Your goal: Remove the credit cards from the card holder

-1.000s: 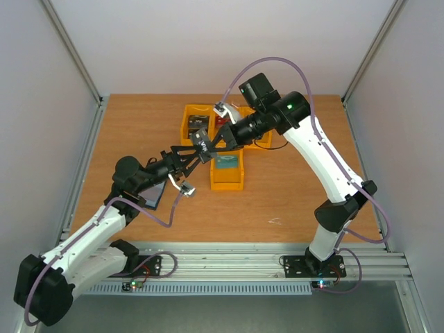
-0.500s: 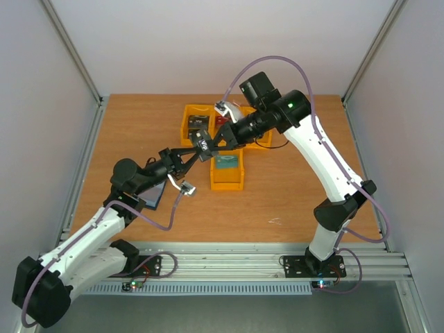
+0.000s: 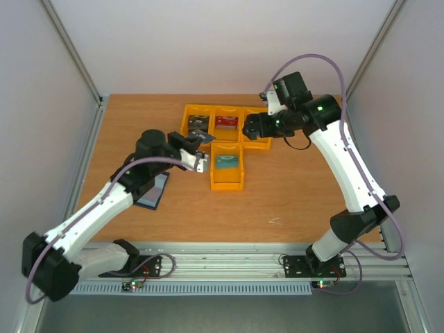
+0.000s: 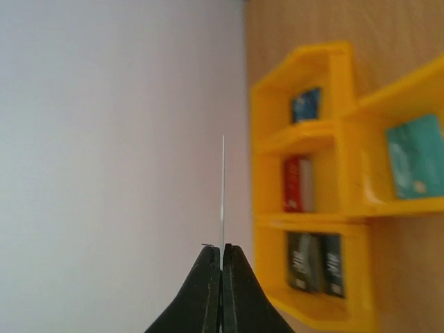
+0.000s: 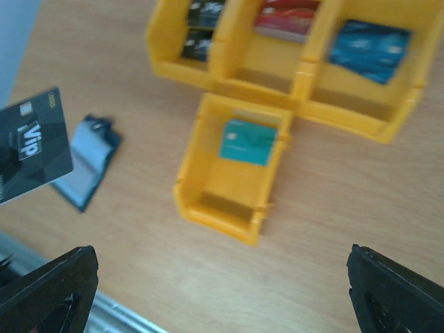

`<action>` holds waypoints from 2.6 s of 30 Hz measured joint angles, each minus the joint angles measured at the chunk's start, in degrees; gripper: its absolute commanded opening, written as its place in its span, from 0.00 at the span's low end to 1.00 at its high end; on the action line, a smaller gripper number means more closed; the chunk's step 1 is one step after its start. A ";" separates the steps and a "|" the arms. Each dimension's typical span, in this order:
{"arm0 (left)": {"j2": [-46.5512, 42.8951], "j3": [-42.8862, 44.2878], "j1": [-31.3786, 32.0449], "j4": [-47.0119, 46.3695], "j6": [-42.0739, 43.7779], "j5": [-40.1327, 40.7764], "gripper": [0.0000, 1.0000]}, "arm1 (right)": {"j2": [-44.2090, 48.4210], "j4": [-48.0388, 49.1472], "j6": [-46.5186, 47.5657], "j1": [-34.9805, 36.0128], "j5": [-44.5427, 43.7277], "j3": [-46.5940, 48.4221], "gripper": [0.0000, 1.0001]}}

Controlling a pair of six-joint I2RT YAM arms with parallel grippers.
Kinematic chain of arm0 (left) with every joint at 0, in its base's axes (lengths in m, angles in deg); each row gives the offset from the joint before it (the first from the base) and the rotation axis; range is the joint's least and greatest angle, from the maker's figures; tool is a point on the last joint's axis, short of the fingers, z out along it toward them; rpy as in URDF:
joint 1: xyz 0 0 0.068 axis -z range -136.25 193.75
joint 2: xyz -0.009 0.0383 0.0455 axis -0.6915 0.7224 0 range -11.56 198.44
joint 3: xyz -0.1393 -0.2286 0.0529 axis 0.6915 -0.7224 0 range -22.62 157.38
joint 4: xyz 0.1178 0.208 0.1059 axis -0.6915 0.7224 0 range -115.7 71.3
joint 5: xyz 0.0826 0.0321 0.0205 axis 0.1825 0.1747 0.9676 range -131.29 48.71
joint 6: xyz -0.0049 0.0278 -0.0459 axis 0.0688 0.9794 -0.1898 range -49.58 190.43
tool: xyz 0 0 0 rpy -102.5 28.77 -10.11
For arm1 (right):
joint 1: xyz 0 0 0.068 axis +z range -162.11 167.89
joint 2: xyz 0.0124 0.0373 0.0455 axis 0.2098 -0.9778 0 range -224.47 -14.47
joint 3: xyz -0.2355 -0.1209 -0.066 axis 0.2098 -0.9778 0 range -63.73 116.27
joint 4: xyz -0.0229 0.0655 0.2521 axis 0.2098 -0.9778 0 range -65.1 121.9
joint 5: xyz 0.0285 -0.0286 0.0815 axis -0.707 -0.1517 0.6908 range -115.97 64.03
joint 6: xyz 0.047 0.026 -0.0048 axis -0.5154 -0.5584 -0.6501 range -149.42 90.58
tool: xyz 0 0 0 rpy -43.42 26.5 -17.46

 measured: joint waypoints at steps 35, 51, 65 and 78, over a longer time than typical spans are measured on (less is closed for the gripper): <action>70.64 60.33 -8.44 23.82 -19.17 25.62 0.00 | -11.26 5.75 6.47 -26.82 7.93 2.86 0.98; 75.82 63.87 -8.66 22.12 -15.13 26.49 0.13 | -12.20 5.40 6.60 -31.85 13.40 3.41 0.99; 74.66 60.59 -8.70 20.76 -14.60 22.53 0.54 | -12.17 5.42 6.78 -31.87 14.69 3.41 0.98; 62.05 57.00 -8.85 23.17 -18.62 16.94 0.72 | -11.30 6.05 6.73 -31.87 17.66 2.80 0.98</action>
